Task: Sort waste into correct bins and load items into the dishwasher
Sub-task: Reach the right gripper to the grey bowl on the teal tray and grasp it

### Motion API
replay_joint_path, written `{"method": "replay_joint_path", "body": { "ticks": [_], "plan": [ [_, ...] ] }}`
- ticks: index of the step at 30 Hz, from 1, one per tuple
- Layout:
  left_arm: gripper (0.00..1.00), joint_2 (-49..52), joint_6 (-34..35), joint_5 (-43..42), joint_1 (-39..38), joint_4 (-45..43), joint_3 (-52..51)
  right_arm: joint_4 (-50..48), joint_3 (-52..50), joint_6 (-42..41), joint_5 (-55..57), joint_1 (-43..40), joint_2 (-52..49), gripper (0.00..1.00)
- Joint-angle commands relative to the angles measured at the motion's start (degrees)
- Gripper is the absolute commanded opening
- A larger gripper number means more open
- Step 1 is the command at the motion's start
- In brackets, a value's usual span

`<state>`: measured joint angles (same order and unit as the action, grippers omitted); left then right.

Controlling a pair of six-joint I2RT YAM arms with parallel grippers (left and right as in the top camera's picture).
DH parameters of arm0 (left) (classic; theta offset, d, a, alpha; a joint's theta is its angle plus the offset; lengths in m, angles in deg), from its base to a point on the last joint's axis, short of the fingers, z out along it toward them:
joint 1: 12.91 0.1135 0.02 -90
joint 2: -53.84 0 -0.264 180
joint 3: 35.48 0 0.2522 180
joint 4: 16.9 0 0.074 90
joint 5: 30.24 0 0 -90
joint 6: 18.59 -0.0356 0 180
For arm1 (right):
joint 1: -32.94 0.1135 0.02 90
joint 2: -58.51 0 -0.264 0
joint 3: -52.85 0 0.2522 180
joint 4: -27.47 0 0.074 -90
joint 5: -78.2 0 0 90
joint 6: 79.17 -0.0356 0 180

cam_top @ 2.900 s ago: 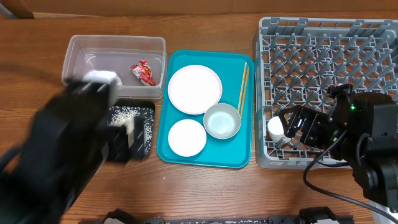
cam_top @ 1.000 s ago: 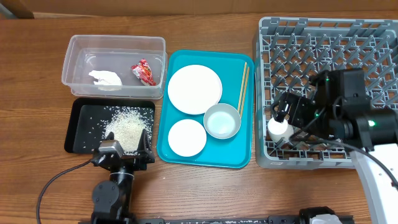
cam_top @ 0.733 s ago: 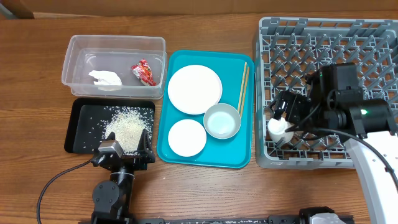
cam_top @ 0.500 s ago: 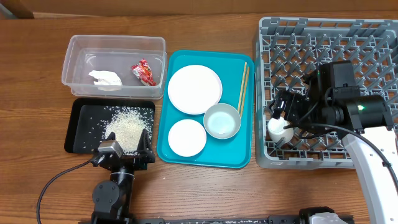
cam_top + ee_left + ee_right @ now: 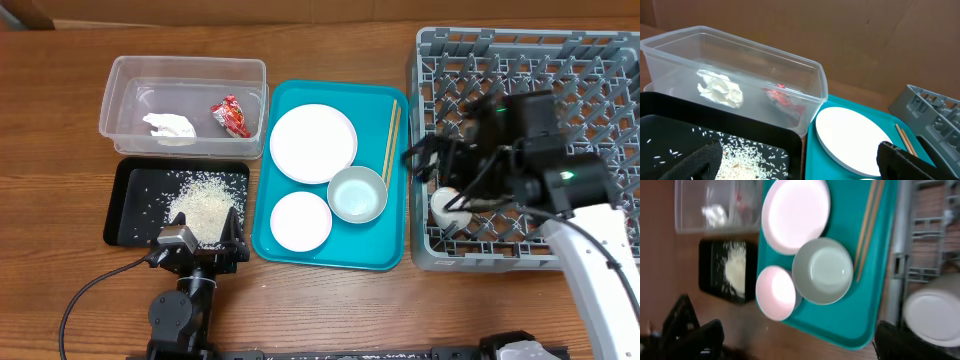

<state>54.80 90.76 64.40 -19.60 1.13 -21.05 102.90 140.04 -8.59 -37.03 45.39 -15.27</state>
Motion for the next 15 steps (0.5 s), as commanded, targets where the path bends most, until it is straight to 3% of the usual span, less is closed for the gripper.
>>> {"method": "replay_joint_path", "body": {
  "ticks": [1,5,7,15],
  "plan": [
    [1.0,-0.7,0.37,-0.66,0.33,-0.24,-0.39,0.59,-0.17,0.61,7.5,10.01,-0.55,0.95],
    [1.0,-0.7,0.37,-0.66,0.35,-0.26,-0.39,2.62,-2.1,-11.28,26.27,20.74,-3.69,0.8],
    [1.0,-0.7,0.37,-0.68,0.33,-0.26,-0.39,2.58,-3.04,-16.31,30.86,22.49,-5.92,0.8],
    [1.0,-0.7,0.37,-0.66,0.35,-0.24,-0.39,-5.6,-5.38,-18.14,31.54,22.08,-19.52,0.71]
  ]
}}
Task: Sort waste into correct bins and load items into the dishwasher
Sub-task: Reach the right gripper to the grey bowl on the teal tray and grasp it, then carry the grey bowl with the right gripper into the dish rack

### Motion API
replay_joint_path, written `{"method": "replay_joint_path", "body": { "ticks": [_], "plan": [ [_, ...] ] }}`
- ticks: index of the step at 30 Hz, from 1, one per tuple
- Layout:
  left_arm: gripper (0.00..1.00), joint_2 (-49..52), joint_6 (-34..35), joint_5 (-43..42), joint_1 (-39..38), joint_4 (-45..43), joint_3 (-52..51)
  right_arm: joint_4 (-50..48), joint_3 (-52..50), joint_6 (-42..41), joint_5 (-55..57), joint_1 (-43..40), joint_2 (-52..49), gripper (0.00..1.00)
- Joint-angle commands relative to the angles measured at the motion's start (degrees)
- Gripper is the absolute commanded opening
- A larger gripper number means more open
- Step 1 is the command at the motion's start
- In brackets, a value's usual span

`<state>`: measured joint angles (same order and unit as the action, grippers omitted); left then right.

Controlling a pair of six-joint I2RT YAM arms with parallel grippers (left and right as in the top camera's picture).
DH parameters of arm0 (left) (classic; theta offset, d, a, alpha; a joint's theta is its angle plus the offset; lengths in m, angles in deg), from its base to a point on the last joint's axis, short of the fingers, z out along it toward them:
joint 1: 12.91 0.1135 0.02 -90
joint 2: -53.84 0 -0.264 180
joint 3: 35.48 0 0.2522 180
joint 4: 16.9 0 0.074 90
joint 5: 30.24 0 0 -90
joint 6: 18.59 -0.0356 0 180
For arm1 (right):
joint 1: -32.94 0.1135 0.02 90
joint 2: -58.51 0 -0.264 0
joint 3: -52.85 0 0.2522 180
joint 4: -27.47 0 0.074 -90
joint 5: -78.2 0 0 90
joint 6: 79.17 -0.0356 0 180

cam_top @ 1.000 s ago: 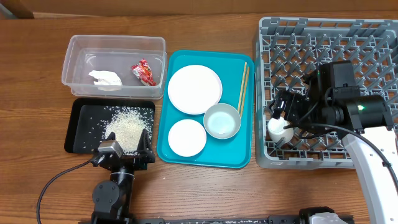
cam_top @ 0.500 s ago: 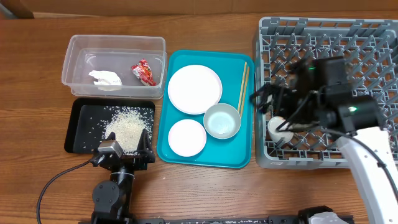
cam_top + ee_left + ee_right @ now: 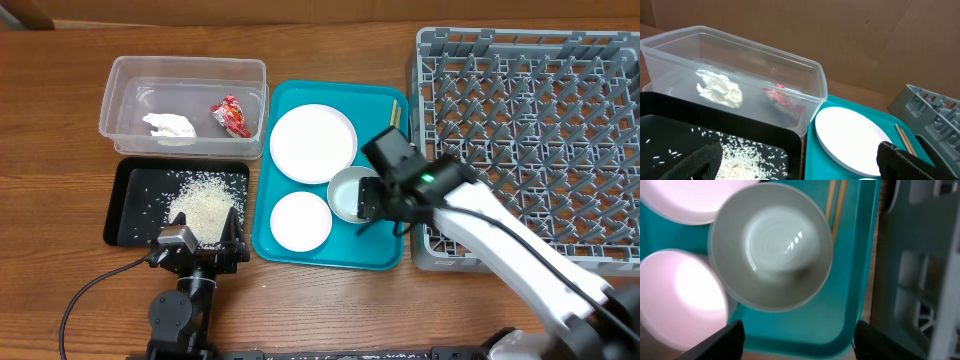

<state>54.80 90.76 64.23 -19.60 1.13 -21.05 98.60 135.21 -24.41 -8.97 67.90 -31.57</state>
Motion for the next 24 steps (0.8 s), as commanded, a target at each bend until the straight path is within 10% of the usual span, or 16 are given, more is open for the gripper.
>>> {"method": "replay_joint_path", "body": {
  "ticks": [1,5,13,24],
  "plan": [
    [1.0,-0.7,0.37,-0.48,0.35,-0.24,-0.39,-2.19,-0.55,-2.32,3.72,-0.61,-4.85,0.69],
    [1.0,-0.7,0.37,-0.48,0.33,-0.24,-0.39,-4.39,-0.55,-4.31,3.93,-1.88,-10.6,0.57],
    [1.0,-0.7,0.37,-0.48,0.35,-0.24,-0.39,-4.09,-0.55,-4.48,3.39,-2.16,-12.92,0.04],
    [1.0,-0.7,0.37,-0.5,0.35,-0.24,-0.39,1.77,2.73,-4.48,12.83,-2.16,3.13,0.04]
  ]
}}
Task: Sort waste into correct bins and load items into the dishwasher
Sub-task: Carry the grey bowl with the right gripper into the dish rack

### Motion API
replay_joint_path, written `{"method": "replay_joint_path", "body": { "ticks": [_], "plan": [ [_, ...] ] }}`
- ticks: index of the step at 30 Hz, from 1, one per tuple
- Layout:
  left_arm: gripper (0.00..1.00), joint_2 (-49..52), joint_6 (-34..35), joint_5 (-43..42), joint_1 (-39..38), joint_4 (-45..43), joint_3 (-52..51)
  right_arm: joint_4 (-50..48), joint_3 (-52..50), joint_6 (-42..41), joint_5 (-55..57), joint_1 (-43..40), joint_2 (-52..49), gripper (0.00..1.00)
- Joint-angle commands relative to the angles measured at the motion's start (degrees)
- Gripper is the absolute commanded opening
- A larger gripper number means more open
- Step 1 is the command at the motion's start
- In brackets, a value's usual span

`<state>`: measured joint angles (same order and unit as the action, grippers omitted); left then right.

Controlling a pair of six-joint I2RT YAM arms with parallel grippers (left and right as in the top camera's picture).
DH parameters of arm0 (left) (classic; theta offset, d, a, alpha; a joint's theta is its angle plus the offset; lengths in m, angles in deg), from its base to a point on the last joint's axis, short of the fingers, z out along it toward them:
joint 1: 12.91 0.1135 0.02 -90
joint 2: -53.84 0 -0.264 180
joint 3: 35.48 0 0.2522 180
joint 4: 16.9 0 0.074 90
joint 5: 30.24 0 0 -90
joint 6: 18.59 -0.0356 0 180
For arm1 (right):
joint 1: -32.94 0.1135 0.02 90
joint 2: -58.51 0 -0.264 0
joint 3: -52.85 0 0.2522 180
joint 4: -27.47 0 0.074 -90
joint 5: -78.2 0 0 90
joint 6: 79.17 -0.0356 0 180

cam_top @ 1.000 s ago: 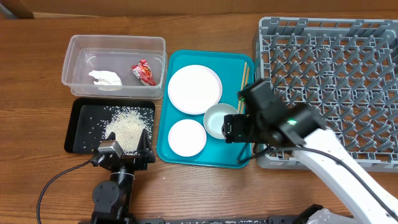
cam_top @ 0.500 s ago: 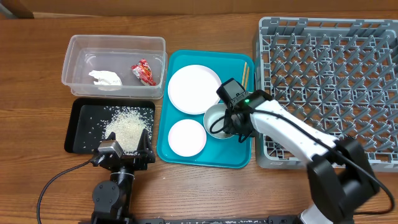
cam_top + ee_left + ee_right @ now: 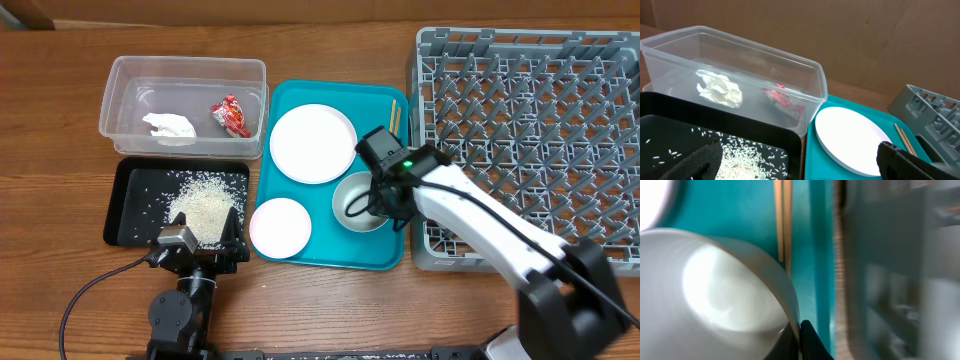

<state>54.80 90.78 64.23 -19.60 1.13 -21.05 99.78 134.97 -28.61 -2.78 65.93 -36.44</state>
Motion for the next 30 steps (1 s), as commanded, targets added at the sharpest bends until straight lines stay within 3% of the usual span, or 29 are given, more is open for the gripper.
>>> {"method": "replay_joint_path", "body": {
  "ticks": [1,7,12,22,30],
  "plan": [
    [1.0,-0.7,0.35,-0.48,0.33,-0.24,-0.39,0.81,3.04,-0.26,8.63,-0.2,10.21,0.04],
    [1.0,-0.7,0.35,-0.48,0.33,-0.24,-0.39,1.57,3.04,-0.24,33.42,-1.01,24.26,0.04],
    [1.0,-0.7,0.35,-0.48,0.33,-0.24,-0.39,1.64,3.02,2.25,51.45,-4.33,27.23,0.04],
    [1.0,-0.7,0.35,-0.48,0.33,-0.26,-0.39,0.96,2.84,2.43,60.0,-19.69,18.47,0.04],
    [1.0,-0.7,0.35,-0.48,0.33,-0.24,-0.39,0.7,2.86,2.36,58.9,-26.34,5.9,0.04]
  ]
}}
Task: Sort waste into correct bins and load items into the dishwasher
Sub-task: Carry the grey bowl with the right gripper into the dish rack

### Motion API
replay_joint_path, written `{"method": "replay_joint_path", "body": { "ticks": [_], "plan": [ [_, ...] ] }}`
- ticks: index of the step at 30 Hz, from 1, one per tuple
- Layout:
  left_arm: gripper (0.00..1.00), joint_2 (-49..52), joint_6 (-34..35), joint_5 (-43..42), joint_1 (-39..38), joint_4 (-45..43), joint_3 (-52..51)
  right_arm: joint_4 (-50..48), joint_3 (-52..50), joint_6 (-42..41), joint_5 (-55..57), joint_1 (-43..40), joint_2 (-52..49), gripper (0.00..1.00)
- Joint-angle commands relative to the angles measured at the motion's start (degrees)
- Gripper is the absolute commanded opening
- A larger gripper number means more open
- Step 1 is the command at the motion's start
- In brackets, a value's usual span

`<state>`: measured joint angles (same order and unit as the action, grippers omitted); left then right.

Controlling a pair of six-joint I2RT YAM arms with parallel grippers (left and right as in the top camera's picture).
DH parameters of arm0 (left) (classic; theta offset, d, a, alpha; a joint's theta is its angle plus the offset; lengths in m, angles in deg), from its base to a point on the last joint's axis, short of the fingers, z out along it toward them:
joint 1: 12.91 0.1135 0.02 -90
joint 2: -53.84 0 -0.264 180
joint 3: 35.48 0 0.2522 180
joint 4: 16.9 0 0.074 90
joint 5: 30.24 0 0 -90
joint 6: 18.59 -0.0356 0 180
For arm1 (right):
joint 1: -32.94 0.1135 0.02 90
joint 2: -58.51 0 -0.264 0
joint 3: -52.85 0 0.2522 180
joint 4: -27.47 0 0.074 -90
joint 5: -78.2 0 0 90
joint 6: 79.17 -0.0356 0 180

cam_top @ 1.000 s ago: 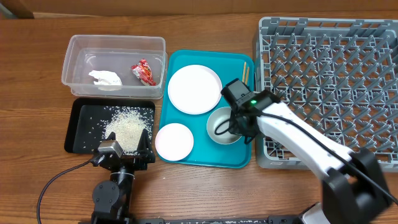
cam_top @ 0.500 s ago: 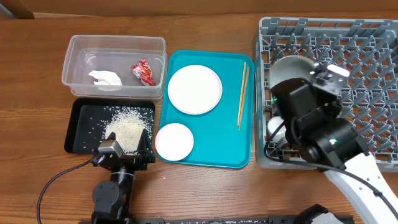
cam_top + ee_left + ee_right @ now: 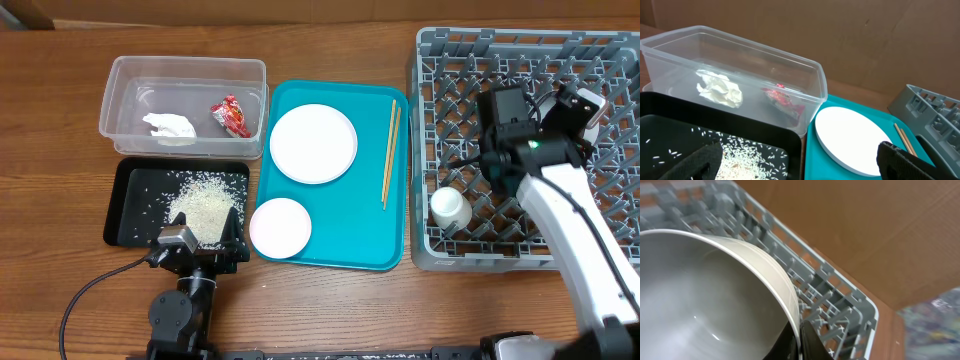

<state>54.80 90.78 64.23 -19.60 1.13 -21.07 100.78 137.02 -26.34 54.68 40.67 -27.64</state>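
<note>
My right gripper is shut on the rim of a pale green-grey bowl, held tilted over the far right part of the grey dishwasher rack. In the right wrist view the rim sits pinched between the dark fingers, with rack tines behind. A white cup stands in the rack's near left corner. On the teal tray lie a large white plate, a small white plate and wooden chopsticks. My left gripper rests open near the black tray.
A clear bin holds a crumpled tissue and a red wrapper. A black tray holds spilled rice. The rack takes up the right side of the wooden table.
The right gripper held the bowl by its rim on the teal tray; now it holds the bowl over the rack's far right. The tray spot beside the small plate is bare. The left arm is unmoved.
The right gripper stood open over the rack near the white cup. Then it was open above the bowl on the tray. Then it was shut on the bowl's rim, with the small plate shifted left. Now the bowl is over the rack.
</note>
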Motion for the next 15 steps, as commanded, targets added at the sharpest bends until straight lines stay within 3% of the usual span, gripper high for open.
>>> {"method": "replay_joint_path", "body": {
  "ticks": [1,15],
  "plan": [
    [1.0,-0.7,0.35,-0.48,0.33,-0.24,-0.37,-0.28,0.79,0.09,1.16,-1.11,-4.22,0.04],
    [1.0,-0.7,0.35,-0.48,0.33,-0.24,-0.37,-0.46,0.81,0.09,-2.32,-0.68,-10.36,0.04]
  ]
}}
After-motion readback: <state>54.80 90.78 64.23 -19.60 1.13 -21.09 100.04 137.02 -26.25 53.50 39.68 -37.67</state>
